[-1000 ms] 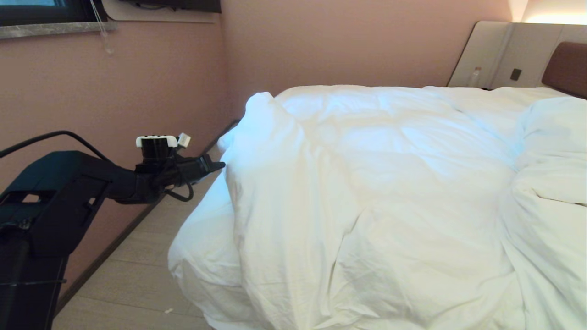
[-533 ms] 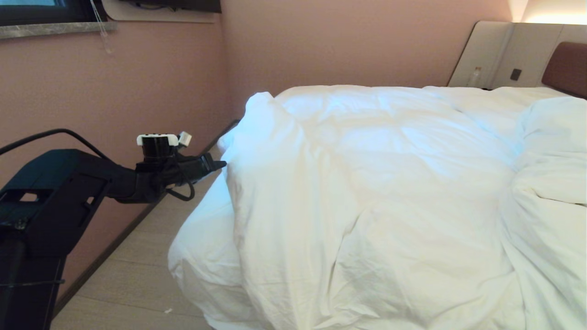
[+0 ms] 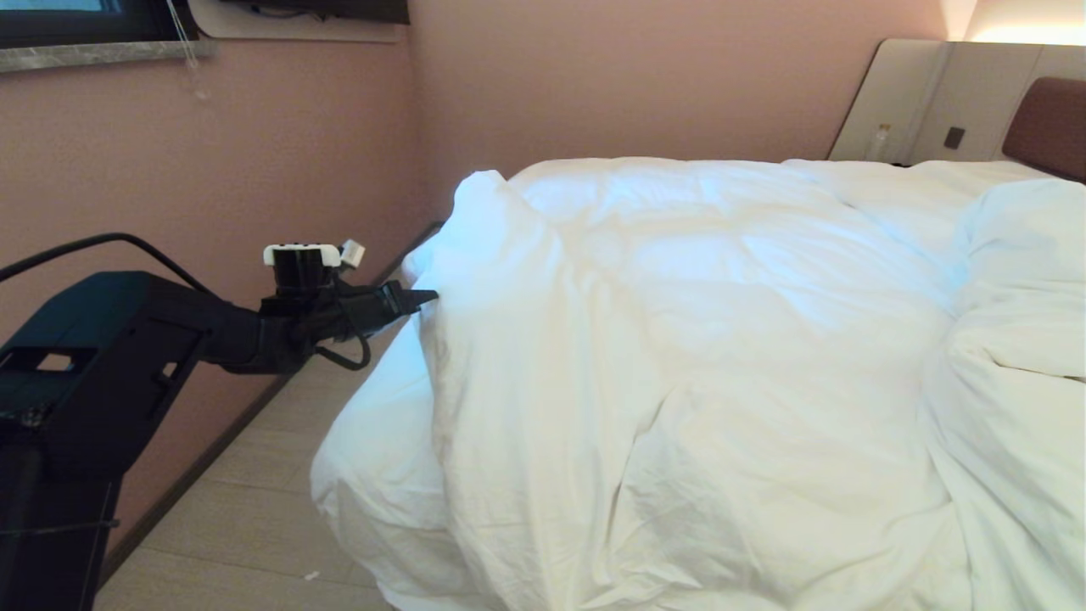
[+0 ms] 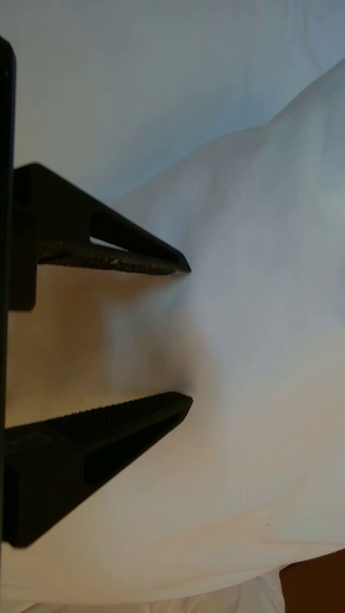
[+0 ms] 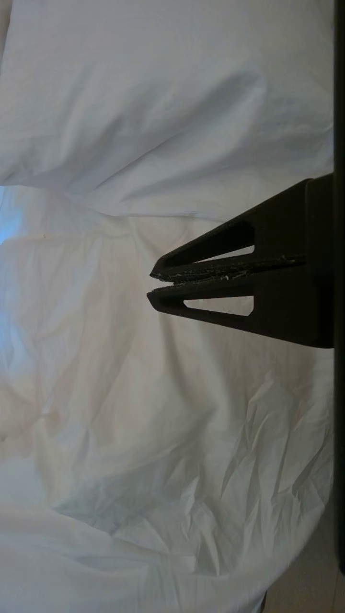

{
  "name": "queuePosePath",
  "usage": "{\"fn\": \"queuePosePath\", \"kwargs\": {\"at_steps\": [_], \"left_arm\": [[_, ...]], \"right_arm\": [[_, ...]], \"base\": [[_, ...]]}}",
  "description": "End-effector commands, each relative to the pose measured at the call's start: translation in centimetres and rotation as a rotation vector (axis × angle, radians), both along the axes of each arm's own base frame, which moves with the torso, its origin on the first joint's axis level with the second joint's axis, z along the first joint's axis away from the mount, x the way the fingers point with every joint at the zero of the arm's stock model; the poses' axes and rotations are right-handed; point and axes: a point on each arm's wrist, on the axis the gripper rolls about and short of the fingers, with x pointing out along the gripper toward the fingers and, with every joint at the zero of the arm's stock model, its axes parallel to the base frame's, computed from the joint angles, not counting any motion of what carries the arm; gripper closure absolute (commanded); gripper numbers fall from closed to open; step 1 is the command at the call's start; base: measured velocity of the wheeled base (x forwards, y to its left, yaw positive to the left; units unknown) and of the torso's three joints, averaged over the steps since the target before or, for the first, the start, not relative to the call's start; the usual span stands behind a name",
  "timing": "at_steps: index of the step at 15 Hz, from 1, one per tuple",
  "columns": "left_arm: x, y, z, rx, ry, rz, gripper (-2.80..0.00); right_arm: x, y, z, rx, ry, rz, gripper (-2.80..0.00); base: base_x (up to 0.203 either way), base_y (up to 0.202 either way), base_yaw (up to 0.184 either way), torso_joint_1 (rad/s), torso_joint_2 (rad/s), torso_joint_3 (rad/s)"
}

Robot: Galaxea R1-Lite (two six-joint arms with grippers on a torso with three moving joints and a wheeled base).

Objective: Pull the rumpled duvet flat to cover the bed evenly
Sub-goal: Flatten the corners of the folded blanket

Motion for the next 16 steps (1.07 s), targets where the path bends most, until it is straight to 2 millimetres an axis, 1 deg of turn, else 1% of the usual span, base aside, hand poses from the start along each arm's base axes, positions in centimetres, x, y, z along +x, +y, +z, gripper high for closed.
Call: {"fn": "queuePosePath", "kwargs": {"at_steps": [1, 8, 16], "left_arm": [[0.00, -0.15, 0.17, -0.004, -0.005, -0.005, -2.80], [0.00, -0.15, 0.17, -0.004, -0.011, -0.006, -2.80], [0.35, -0.55, -0.62, -0.006, 0.009, -0.013, -2.80]], "right_arm": [[0.01, 0.00, 0.00, 0.000, 0.001, 0.000, 0.00], [0.01, 0.00, 0.00, 0.000, 0.001, 0.000, 0.00], [0.01, 0.00, 0.00, 0.000, 0.001, 0.000, 0.00]], "base": [[0.000, 0.000, 0.000, 0.000, 0.00, 0.000], [0.000, 0.000, 0.000, 0.000, 0.00, 0.000], [0.000, 0.000, 0.000, 0.000, 0.00, 0.000]]}}
